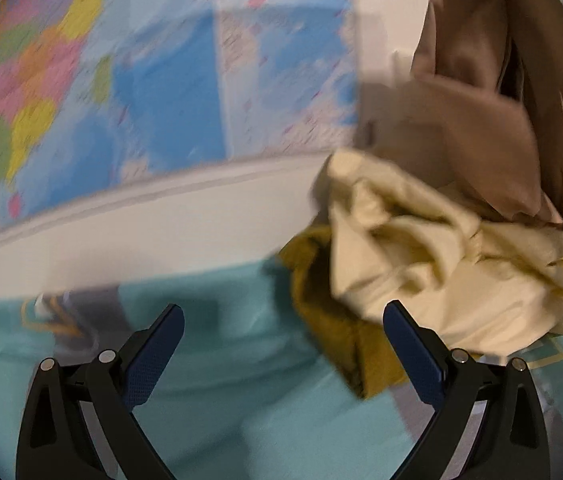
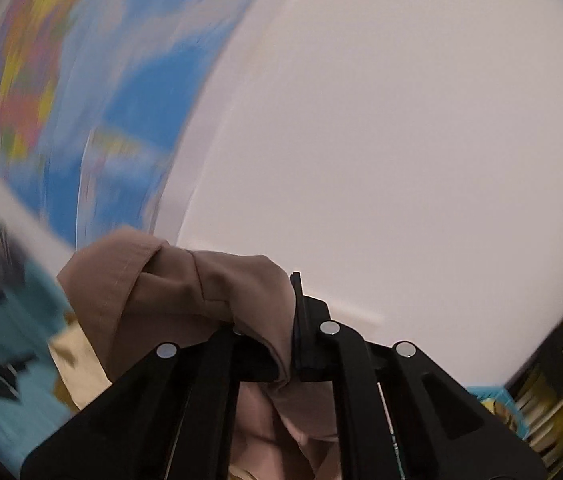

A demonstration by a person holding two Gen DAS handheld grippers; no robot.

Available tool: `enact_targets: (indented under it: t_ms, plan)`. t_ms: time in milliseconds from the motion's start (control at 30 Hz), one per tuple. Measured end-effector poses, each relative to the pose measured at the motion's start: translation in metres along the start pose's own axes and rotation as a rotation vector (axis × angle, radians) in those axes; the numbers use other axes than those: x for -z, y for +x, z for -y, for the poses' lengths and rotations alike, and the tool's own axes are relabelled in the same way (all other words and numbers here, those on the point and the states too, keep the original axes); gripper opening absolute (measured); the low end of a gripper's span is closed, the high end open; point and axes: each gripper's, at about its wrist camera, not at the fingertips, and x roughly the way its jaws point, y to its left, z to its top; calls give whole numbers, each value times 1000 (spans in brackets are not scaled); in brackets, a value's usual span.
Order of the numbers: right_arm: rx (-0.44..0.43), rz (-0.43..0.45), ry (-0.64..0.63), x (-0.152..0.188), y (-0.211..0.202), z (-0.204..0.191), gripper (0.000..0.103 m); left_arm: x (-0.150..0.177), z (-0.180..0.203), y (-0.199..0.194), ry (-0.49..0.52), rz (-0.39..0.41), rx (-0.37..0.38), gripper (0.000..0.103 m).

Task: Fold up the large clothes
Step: 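Reach the right tool into the pile and grasp the pink jacket collar, then lift the pink jacket with the right tool while the left tool grasps its other shoulder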

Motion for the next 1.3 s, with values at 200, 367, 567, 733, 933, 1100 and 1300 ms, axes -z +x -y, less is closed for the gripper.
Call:
enact_targets:
  t_ms: [200,367,567,733,933,1100,1300]
  plan:
    - [2,164,90,-25,-81,47,4,-35,24,-21,73,160,177,96]
    - [-18,272,116,-39,-133,60,4,-57,58,-47,136,275,392,96]
    - [-67,358,134,-46,-191,69,4,-74,104,-68,209,333,793,96]
    - [-105,359,158,-39,-219,74,4,-74,123,-76,254,361,1032,96]
    - [-105,343,208,-13,-243,82,5,-72,158,-80,320,361,1065,34]
    - [-30,313,234,-5,-278,92,5,-84,153,-121,293,434,899,4]
    - [44,321,236,0,-341,104,5,-119,85,-203,190,581,703,3]
